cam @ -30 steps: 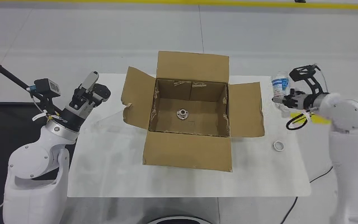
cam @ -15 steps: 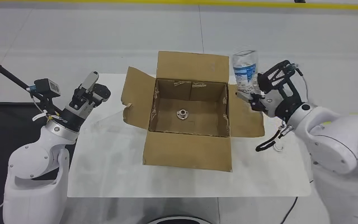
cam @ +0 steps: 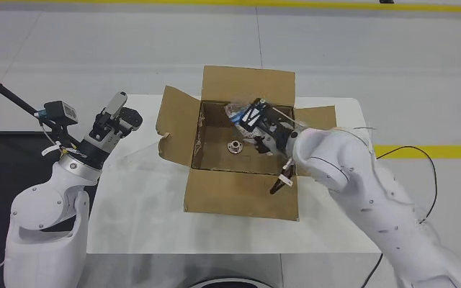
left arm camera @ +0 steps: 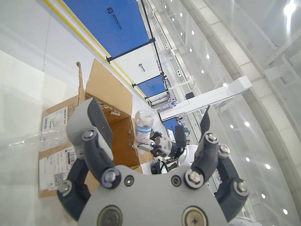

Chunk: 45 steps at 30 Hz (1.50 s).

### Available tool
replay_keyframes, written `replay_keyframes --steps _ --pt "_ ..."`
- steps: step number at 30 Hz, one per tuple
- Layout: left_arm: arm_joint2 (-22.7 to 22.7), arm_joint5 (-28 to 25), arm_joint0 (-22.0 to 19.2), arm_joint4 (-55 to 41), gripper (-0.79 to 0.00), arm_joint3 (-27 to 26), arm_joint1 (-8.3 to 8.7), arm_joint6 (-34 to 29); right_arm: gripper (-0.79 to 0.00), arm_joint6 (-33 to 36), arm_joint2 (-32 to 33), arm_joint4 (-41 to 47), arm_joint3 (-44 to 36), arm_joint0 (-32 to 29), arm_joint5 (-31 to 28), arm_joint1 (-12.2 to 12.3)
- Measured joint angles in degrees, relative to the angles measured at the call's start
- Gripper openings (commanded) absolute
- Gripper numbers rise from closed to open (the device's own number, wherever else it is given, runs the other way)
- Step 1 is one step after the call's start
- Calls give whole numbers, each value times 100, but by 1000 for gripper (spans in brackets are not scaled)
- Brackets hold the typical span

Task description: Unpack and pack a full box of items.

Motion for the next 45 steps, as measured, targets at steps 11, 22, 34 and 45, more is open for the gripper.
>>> replay_keyframes --steps 11,22,34,45 --pt "0 0 0 0 0 0 0 0 -785 -86 -1045 61 2331 802 -100 -525" --pt "0 0 0 0 0 0 0 0 -686 -265 -1475 146 3461 1094 -159 -929" --pt "0 0 0 0 0 0 0 0 -406 -218 -1588 102 3844 1198 -255 -1174" --pt "0 0 0 0 0 0 0 0 -55 160 -807 -78 2504 687 -556 -812"
